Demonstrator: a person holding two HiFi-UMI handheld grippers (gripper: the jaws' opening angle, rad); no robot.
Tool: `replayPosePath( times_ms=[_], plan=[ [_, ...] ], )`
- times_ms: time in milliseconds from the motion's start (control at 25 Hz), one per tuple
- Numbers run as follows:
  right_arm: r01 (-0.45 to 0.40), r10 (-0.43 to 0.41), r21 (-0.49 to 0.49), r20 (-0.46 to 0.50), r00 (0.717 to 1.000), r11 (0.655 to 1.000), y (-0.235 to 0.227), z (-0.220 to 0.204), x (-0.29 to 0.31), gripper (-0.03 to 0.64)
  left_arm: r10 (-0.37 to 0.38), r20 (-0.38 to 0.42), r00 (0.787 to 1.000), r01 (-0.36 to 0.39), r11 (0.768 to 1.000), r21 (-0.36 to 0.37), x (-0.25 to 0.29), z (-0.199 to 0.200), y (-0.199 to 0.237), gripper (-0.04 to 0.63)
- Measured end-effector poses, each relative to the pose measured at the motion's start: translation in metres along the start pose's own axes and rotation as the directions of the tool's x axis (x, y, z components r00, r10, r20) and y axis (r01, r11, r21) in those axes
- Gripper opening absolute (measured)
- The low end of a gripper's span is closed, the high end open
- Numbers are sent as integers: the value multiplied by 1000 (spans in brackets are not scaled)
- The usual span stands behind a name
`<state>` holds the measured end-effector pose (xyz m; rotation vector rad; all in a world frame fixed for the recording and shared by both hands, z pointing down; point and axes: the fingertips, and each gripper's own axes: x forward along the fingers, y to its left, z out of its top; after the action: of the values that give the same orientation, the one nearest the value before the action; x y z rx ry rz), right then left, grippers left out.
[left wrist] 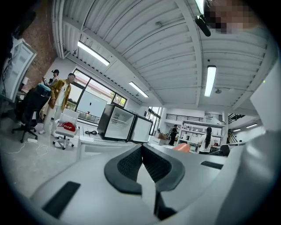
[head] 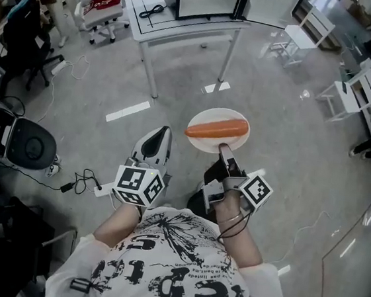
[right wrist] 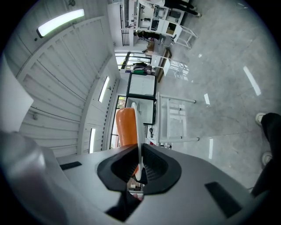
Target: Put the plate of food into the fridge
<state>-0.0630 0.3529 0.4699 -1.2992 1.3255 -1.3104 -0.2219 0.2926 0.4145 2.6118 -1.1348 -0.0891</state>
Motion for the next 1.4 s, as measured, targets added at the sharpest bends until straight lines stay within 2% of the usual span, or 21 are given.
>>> replayPosePath(
  times_ms=[440, 800, 1120, 1400],
  plan=[
    [-26, 24, -13, -96, 995, 1000, 8, 117, 78, 26, 92, 49, 995, -93, 996, 9, 124, 18, -24, 8],
    [-35, 33, -15, -137, 990, 999, 10, 180, 109, 26, 104, 51, 993, -105, 994, 10, 185, 14, -49, 8],
    [-27, 27, 1, -112, 993, 1000, 5, 194, 160, 26, 93, 41, 995, -93, 996, -4, 234, 15, -17, 8],
    [-33, 32, -16, -60, 998, 999, 20, 201, 233, 26, 34, 76, 997, -33, 999, -12, 298, 50, 35, 8]
  ],
)
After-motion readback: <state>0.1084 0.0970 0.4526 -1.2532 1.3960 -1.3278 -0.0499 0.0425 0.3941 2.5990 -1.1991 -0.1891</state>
